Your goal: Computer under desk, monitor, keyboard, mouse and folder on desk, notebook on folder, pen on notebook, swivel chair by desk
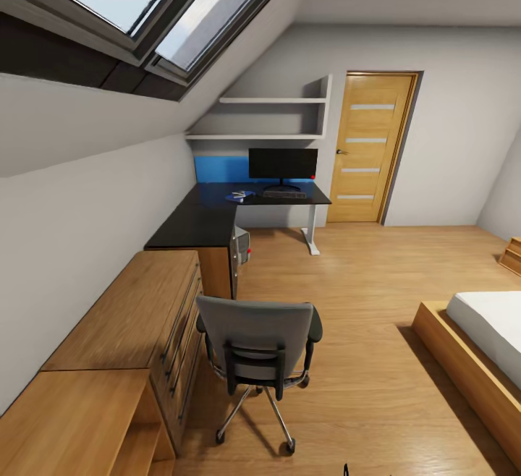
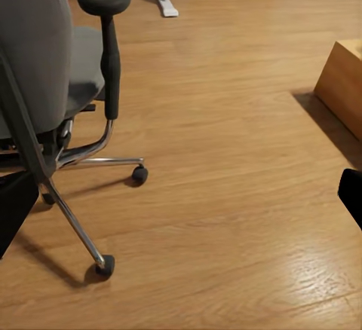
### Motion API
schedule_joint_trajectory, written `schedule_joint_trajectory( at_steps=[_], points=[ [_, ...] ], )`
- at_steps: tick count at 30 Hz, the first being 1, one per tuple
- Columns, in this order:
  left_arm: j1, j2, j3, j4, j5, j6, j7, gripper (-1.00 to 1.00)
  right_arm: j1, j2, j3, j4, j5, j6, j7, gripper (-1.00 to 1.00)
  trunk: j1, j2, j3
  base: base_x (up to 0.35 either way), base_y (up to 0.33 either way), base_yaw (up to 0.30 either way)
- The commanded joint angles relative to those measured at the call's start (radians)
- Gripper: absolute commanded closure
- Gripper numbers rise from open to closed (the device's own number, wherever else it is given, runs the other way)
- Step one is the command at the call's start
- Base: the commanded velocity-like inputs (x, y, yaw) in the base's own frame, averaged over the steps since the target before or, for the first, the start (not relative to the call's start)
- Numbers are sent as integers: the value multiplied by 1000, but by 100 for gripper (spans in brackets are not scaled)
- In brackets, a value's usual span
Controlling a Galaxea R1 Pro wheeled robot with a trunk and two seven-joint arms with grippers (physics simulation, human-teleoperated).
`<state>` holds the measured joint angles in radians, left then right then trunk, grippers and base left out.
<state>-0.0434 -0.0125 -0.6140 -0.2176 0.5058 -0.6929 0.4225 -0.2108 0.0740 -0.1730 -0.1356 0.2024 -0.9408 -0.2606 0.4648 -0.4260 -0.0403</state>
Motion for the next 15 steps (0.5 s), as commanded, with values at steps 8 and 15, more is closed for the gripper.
schedule_joint_trajectory(
  at_steps=[8, 15],
  points=[
    [-1, 0, -10, -7, 3, -2, 10, -100, -1, -27, -7, -1, 11, 3, -5, -100, 16, -30, -15, 0, 0, 0],
    [-1, -6, -9, -8, 39, 8, 12, -100, -1, -33, -7, 0, 10, 3, -4, -100, 43, -79, -37, 0, 0, 0]
  ],
)
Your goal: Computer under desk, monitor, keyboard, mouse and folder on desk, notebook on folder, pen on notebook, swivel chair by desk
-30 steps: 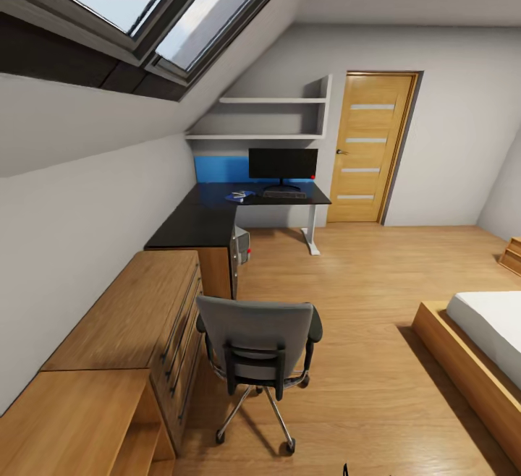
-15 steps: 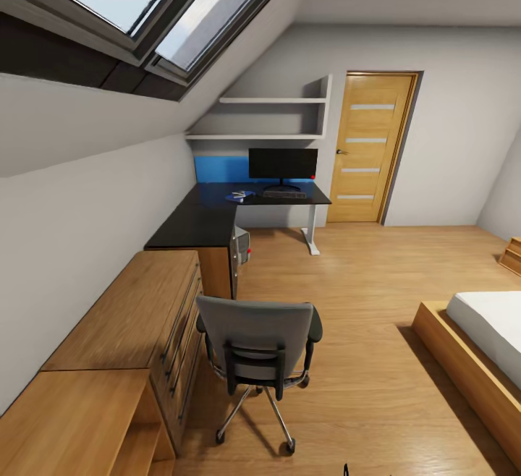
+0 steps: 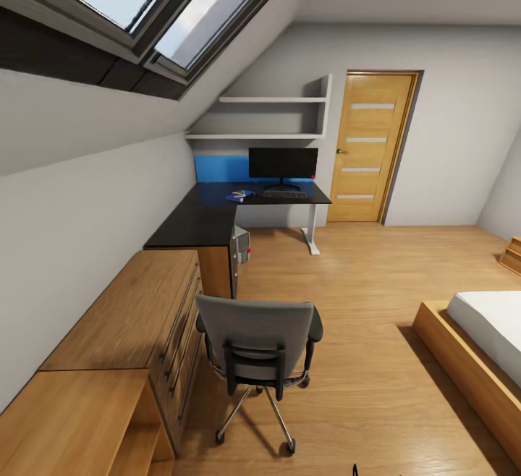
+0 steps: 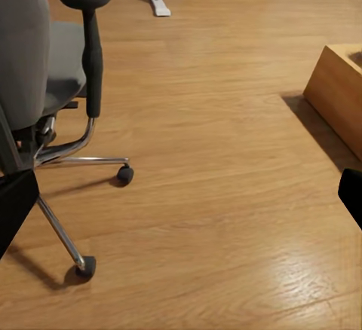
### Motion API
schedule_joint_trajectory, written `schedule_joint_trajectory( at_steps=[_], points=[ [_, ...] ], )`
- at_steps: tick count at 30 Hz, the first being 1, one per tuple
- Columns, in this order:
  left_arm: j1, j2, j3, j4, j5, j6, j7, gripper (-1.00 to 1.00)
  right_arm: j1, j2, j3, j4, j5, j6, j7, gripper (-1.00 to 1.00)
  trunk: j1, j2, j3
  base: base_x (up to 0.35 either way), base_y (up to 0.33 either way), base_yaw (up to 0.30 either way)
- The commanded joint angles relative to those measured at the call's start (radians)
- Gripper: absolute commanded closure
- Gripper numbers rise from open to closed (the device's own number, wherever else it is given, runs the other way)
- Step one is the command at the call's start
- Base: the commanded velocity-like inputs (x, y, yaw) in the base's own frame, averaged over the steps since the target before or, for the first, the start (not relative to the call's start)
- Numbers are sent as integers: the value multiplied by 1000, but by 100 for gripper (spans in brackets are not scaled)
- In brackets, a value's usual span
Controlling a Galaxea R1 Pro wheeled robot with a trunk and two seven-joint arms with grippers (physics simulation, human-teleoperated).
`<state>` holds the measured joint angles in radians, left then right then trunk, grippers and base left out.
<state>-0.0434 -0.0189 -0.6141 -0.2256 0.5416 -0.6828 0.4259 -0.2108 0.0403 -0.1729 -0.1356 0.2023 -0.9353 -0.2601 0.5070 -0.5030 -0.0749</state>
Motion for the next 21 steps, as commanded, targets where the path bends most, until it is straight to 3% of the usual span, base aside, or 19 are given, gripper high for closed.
schedule_joint_trajectory(
  at_steps=[1, 3, 4, 5, 10, 14, 15, 17, 20, 21],
  points=[
    [-1, -2, -8, 0, 9, -2, 9, -100, -1, 1, -7, 0, 11, -2, -5, -100, 4, -9, -5, 0, 0, 0],
    [-1, -11, -9, 0, 20, 0, 8, -100, -1, 0, -7, 0, 11, -2, -5, -100, 12, -23, -12, 0, 0, 0],
    [-1, -22, -9, -50, 30, 132, 8, -100, -1, -2, -8, -1, 10, -2, -5, -100, 16, -30, -15, 0, 0, 0],
    [-1, -21, -9, -102, 30, 157, 12, -100, -1, -1, -8, -3, 9, -1, -6, -100, 20, -37, -18, 0, 0, 0],
    [-2, -21, -9, -201, 29, 220, 17, -100, -2, 1, -11, -14, 3, 1, -10, -100, 39, -72, -33, 0, 0, 0],
    [-25, -22, -9, -278, 28, 344, 18, -100, -7, 6, -12, -23, 1, 34, -12, -100, 54, -100, -46, 0, 0, 0],
    [-72, -23, -8, -331, 28, 470, 18, -100, -21, 8, -12, -44, 1, 111, -13, -100, 58, -107, -49, 0, 0, 0],
    [-101, -24, -8, -346, 28, 527, 16, -100, -38, 8, -13, -64, 0, 165, -13, -100, 66, -121, -55, 0, 0, 0],
    [-172, -33, -8, -361, 30, 619, 12, -100, -82, 8, -14, -112, -6, 308, -13, -100, 77, -142, -65, 0, 0, 0],
    [-213, -41, -7, -360, 31, 658, 10, -100, -109, 9, -13, -131, -13, 397, -12, -100, 81, -149, -68, 0, 0, 0]
  ],
)
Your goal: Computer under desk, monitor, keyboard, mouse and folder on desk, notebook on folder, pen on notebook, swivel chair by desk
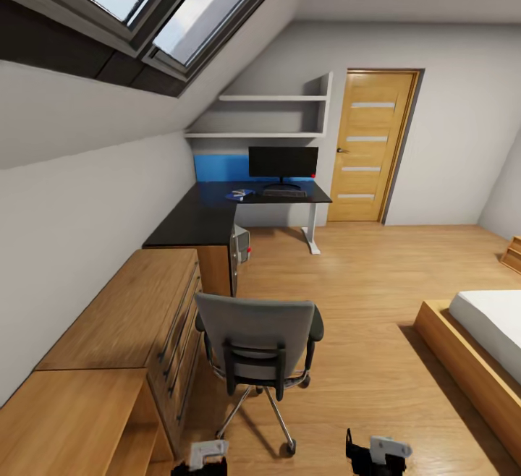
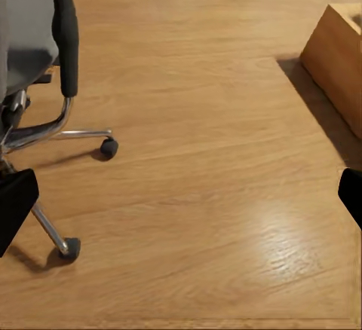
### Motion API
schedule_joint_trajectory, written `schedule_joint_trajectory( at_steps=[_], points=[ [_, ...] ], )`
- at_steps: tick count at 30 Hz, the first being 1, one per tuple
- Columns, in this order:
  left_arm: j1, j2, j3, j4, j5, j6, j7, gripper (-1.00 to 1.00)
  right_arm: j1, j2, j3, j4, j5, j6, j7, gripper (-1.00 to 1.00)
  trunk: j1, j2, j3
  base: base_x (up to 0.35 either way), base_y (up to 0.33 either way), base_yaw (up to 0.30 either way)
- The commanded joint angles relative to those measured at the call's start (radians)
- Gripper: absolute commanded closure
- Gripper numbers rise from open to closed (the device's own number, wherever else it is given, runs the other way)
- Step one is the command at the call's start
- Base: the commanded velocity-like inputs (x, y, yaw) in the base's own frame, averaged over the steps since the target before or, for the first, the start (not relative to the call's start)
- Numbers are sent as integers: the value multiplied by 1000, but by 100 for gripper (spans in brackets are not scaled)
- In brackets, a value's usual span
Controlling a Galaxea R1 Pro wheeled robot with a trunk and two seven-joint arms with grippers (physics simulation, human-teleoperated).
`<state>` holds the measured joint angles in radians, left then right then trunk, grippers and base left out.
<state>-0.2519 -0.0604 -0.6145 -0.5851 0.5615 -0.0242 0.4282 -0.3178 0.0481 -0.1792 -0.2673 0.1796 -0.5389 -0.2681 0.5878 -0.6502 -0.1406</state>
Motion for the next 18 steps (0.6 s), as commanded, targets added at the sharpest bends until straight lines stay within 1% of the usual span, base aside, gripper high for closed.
schedule_joint_trajectory(
  at_steps=[1, 2, 3, 6, 7, 9, 10, 13, 14, 15, 18],
  points=[
    [-65, -12, -6, 12, 14, 52, 7, -100, -54, 1, -7, -19, -5, 144, -4, -100, 4, -9, -5, 0, 0, 0],
    [-105, -21, -4, 29, 17, 83, 6, -100, -94, 0, -7, -25, -15, 234, -2, -100, 8, -16, -9, 0, 0, 0],
    [-125, -26, -2, 38, 20, 97, 6, -100, -113, 0, -7, -27, -19, 275, -2, -100, 12, -23, -12, 0, 0, 0],
    [-182, -42, 6, 71, 29, 134, 5, -100, -169, -1, -7, -31, -28, 376, -1, -100, 23, -44, -21, 0, 0, 0],
    [-219, -50, 13, 95, 37, 153, 5, -100, -200, -1, -6, -32, -31, 426, 0, -100, 27, -51, -24, 0, 0, 0],
    [-250, -55, 20, 119, 46, 167, 4, -100, -220, -2, -7, -31, -34, 462, 1, -100, 35, -65, -30, 0, 0, 0],
    [-291, -60, 29, 157, 60, 183, 2, -100, -242, 0, -8, -15, -36, 491, 3, -100, 39, -72, -34, 0, 0, 0],
    [-308, -61, 36, 195, 67, 184, -3, -100, -251, 4, -10, 47, -38, 451, 4, -100, 50, -93, -43, 0, 0, 0],
    [-311, -62, 37, 206, 67, 183, -6, -100, -253, 5, -11, 90, -38, 406, 5, -100, 54, -100, -46, 0, 0, 0],
    [-314, -62, 39, 228, 68, 180, -15, -100, -254, 5, -11, 112, -39, 380, 6, -100, 58, -107, -49, 0, 0, 0],
    [-317, -62, 39, 252, 67, 169, -31, -100, -256, 6, -12, 175, -39, 297, 6, -100, 69, -128, -59, 0, 0, 0]
  ],
)
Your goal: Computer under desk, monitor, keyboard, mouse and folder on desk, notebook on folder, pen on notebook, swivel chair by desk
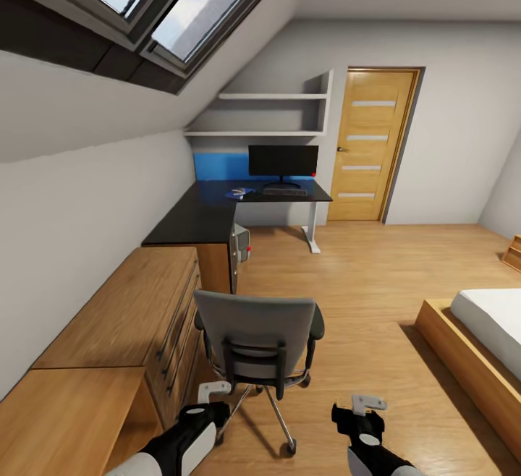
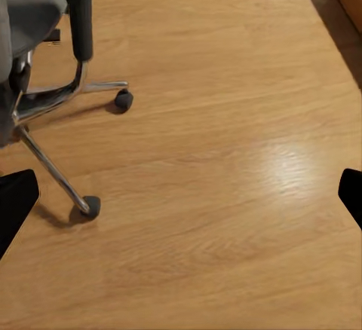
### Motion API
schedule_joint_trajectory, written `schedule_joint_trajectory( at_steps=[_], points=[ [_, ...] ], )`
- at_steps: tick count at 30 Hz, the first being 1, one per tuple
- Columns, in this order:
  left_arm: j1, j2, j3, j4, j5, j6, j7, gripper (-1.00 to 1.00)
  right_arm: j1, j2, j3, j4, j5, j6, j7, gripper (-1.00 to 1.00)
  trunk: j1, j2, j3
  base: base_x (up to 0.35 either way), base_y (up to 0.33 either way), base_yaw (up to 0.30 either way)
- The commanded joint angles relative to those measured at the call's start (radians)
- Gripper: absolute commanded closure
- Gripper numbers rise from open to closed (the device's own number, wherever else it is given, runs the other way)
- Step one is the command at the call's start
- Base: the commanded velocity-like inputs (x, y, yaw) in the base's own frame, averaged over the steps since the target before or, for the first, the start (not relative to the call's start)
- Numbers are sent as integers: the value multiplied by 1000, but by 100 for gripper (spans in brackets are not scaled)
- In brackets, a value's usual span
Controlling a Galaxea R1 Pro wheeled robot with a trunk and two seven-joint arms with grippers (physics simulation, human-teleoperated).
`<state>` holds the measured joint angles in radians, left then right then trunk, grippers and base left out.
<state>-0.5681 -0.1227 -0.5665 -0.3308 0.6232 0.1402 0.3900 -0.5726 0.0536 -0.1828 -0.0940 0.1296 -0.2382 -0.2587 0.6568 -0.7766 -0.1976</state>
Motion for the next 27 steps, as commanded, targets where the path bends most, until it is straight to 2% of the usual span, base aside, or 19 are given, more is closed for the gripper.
schedule_joint_trajectory(
  at_steps=[1, 2, 5, 9, 16, 27],
  points=[
    [-2, 0, -10, 8, 4, -9, 0, -100, -2, 1, -9, 39, 10, -53, -3, -100, 4, -9, -5, 0, 0, 0],
    [-3, 1, -11, 17, 3, -37, -7, -100, -1, 3, -9, 77, 10, -107, -2, -100, 8, -16, -8, 0, 0, 0],
    [-4, 2, -11, 24, 5, -65, -11, -100, 1, 11, -9, 102, 11, -144, -1, -100, 19, -37, -17, 0, 0, 0],
    [-4, 2, -13, 27, 4, -80, -13, -100, 3, 23, -9, 114, 11, -164, 0, -100, 35, -65, -30, 0, 0, 0],
    [-4, 0, -16, 30, 3, -85, -13, -100, 5, 26, -9, 117, 12, -187, 0, -100, 62, -114, -52, 0, 0, 13],
    [-4, -3, -19, 30, 1, -85, -13, -100, 5, 25, -9, 117, 12, -224, -2, -100, 104, -191, -90, 0, 0, 135]
  ],
)
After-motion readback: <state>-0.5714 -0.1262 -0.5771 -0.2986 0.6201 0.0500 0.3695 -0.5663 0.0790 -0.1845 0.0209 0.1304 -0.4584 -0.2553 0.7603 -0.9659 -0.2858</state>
